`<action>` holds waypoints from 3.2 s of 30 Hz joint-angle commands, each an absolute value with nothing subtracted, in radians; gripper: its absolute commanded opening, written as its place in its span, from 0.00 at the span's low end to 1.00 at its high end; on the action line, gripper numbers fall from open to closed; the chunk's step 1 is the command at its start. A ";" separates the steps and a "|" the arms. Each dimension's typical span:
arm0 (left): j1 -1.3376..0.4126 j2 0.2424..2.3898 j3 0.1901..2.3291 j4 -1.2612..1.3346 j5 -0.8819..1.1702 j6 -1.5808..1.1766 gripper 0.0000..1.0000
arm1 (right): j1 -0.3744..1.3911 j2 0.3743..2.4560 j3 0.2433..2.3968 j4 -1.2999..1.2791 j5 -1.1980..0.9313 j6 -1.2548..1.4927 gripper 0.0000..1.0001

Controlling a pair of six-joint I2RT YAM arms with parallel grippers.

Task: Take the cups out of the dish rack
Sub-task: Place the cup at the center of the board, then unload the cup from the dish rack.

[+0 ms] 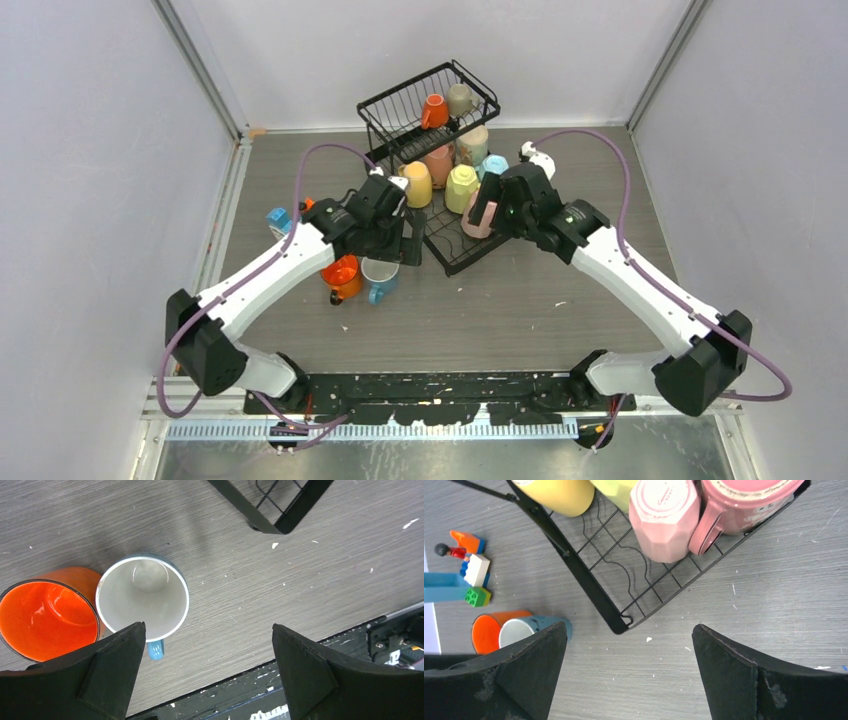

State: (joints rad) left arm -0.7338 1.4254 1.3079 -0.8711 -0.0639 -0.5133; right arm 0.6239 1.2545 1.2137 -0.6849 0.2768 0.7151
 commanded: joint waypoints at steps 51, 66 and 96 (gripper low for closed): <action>-0.736 1.210 1.327 -0.909 -0.020 -0.532 1.00 | 0.527 1.730 1.512 -0.590 0.237 0.421 1.00; -0.736 1.219 1.322 -0.903 -0.019 -0.535 1.00 | 0.579 1.710 1.501 -0.612 0.235 0.463 1.00; -0.736 1.220 1.316 -0.913 -0.033 -0.522 1.00 | 0.570 1.886 1.597 -0.583 0.376 0.416 1.00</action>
State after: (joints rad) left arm -0.7338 1.2392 1.3212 -0.9031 -0.0254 -0.5232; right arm 0.5735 1.8858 1.5467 -0.6254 0.3389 0.4381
